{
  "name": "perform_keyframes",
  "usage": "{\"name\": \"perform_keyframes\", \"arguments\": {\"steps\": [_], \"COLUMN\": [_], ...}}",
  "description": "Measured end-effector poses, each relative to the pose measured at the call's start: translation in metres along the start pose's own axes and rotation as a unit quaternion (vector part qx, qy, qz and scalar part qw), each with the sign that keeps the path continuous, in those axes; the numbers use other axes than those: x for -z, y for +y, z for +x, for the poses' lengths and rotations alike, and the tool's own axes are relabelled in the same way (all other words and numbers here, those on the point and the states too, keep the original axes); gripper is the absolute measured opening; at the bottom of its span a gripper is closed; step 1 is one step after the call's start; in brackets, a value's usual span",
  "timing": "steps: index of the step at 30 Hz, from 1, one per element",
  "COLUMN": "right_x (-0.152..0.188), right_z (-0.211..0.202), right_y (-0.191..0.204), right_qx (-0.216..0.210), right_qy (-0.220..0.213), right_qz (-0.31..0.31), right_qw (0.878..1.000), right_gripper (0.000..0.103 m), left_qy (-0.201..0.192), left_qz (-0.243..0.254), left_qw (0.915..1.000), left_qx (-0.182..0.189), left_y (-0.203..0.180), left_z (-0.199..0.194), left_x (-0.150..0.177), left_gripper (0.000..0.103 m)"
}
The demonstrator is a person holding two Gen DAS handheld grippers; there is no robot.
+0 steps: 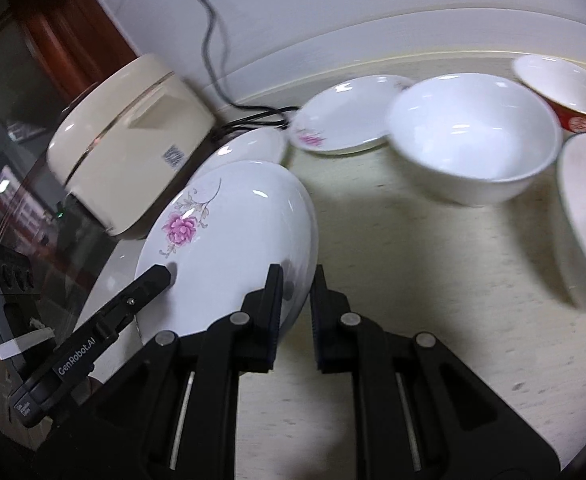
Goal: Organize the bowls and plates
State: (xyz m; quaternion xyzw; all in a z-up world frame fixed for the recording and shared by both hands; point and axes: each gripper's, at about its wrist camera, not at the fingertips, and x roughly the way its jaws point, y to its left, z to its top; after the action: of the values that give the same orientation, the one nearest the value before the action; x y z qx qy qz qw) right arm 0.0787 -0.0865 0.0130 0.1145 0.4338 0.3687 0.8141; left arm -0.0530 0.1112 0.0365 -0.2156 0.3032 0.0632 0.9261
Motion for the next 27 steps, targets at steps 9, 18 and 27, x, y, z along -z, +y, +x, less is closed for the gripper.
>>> {"name": "perform_keyframes", "arguments": {"steps": [9,18,27], "right_x": [0.016,0.038,0.057], "right_z": [0.013,0.028,0.036], "right_y": [0.051,0.088,0.123], "right_qx": [-0.041,-0.040,-0.048], "right_qy": [0.009,0.037,0.053], "right_qz": [-0.061,-0.118,-0.169], "right_qw": [0.997,0.992,0.983], "right_gripper": [0.019,0.020,0.021], "left_qy": [0.013,0.007,0.017], "left_qz": [-0.029,-0.037,-0.059], "left_qw": [0.9991,0.9982,0.9960], "left_qx": [-0.029,-0.047,-0.065], "left_y": [0.049,0.075,0.109], "left_z": [-0.033,-0.053,-0.067], "left_x": [0.015,0.017,0.021], "left_gripper": [0.018,0.018,0.018]}}
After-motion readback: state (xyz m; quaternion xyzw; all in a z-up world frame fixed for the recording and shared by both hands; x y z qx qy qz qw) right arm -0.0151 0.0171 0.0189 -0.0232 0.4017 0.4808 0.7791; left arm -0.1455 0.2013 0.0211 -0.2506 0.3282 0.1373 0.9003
